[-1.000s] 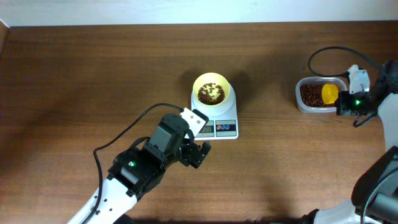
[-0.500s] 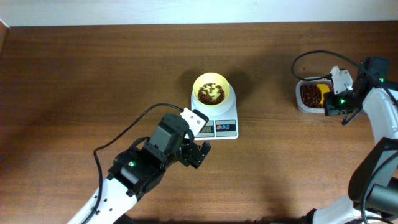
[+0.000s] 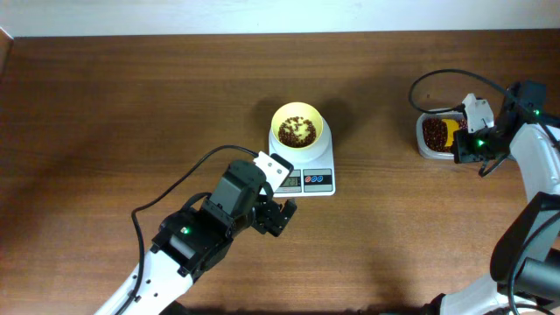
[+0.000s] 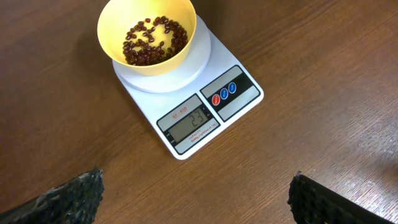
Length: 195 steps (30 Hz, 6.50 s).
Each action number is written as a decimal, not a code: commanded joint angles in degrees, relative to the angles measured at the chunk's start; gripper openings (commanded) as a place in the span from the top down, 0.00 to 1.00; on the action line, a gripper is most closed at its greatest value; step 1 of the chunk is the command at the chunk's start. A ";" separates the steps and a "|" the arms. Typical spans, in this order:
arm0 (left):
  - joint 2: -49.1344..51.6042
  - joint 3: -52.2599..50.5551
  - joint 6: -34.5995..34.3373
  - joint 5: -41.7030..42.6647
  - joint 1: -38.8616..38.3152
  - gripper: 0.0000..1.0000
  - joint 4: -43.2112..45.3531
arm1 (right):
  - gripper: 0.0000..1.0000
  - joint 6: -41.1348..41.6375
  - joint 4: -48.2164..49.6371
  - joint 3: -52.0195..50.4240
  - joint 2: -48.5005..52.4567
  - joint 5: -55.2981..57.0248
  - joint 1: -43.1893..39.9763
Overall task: Scoop item into bowl and weigh 50g on scale
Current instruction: 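Dip the scoop into the beans again and lift it, right gripper, then carry the filled scoop with the right gripper over the yellow bowl, then tilt the scoop with the right gripper to pour beans into bowl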
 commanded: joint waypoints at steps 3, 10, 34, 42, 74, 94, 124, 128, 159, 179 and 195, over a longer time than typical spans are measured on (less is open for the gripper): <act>-0.66 -0.42 -0.59 -0.44 0.24 0.01 0.09 | 0.96 -0.02 -2.01 -1.73 1.86 -3.17 1.09; -0.66 -0.42 -0.59 -0.42 0.24 0.01 0.09 | 0.96 0.00 -3.43 -1.11 1.86 -10.05 -3.19; -0.66 -0.42 -0.59 -0.44 0.24 0.01 0.09 | 0.96 3.72 -1.09 -1.11 1.86 -27.28 -13.49; -0.66 -0.42 -0.59 -0.42 0.24 0.01 0.09 | 0.96 9.75 -1.18 -1.11 1.86 -34.60 -18.78; -0.66 -0.42 -0.59 -0.42 0.24 0.01 0.04 | 0.96 16.33 -4.98 -1.14 1.86 -64.48 -17.09; -0.66 -0.42 -0.59 -0.42 0.24 0.01 -0.13 | 0.96 45.44 20.65 -1.14 1.86 -59.25 12.31; -0.66 -0.42 -0.59 -0.42 0.24 0.01 -0.13 | 0.96 38.82 30.42 -1.16 1.86 -42.29 26.01; -0.66 -0.42 -0.59 -0.42 0.24 0.01 -0.13 | 0.96 30.99 27.23 -1.16 1.86 -42.27 26.01; -0.66 -0.42 -0.59 -0.44 0.24 0.01 -0.13 | 0.96 -9.07 25.42 -1.16 1.88 -40.11 26.01; -0.66 -0.42 -0.59 -0.42 0.24 0.01 -0.13 | 0.96 -12.07 25.27 -1.16 1.88 -38.64 26.01; -0.66 -0.42 -0.59 -0.44 0.24 0.01 -0.13 | 0.96 -18.08 25.46 -1.16 1.88 -38.05 26.01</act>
